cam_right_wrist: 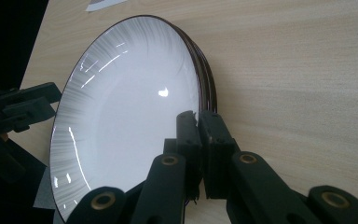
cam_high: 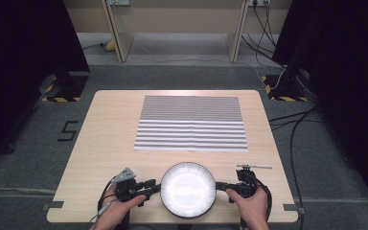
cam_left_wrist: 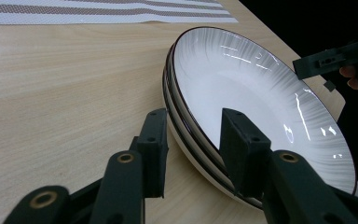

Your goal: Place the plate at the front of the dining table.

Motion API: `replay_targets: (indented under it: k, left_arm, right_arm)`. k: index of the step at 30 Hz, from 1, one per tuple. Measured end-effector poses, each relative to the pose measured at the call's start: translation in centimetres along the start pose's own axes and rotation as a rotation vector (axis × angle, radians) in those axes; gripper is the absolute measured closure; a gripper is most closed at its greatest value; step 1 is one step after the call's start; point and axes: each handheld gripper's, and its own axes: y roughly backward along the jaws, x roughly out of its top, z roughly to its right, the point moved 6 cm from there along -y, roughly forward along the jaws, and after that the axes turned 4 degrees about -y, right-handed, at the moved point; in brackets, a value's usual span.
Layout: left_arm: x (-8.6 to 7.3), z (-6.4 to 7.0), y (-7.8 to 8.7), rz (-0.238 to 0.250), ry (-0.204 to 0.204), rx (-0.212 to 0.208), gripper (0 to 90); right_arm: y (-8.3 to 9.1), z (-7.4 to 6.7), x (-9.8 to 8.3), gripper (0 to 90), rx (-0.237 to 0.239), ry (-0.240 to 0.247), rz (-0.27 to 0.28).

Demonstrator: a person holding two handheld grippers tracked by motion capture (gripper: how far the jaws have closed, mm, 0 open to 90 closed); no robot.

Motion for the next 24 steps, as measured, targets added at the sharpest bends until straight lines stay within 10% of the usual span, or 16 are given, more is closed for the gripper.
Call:
replay_targets:
  k: [9, 15, 24]
  left_arm:
    - [0.2, 0.1, -0.1, -0.004, 0.011, -0.002, 64.3]
    - [0.4, 0.2, -0.3, -0.007, 0.008, -0.005, 63.9]
    - [0.6, 0.8, -0.9, -0.010, -0.005, -0.012, 63.2]
  right_arm:
    - [-1.6, -1.7, -1.1, 90.0, 0.014, 0.036, -0.088]
    - [0.6, -1.4, 0.8, 81.3, -0.039, 0.061, 0.048]
    - [0.1, -0.5, 1.1, 84.5, -0.070, 0.060, 0.003]
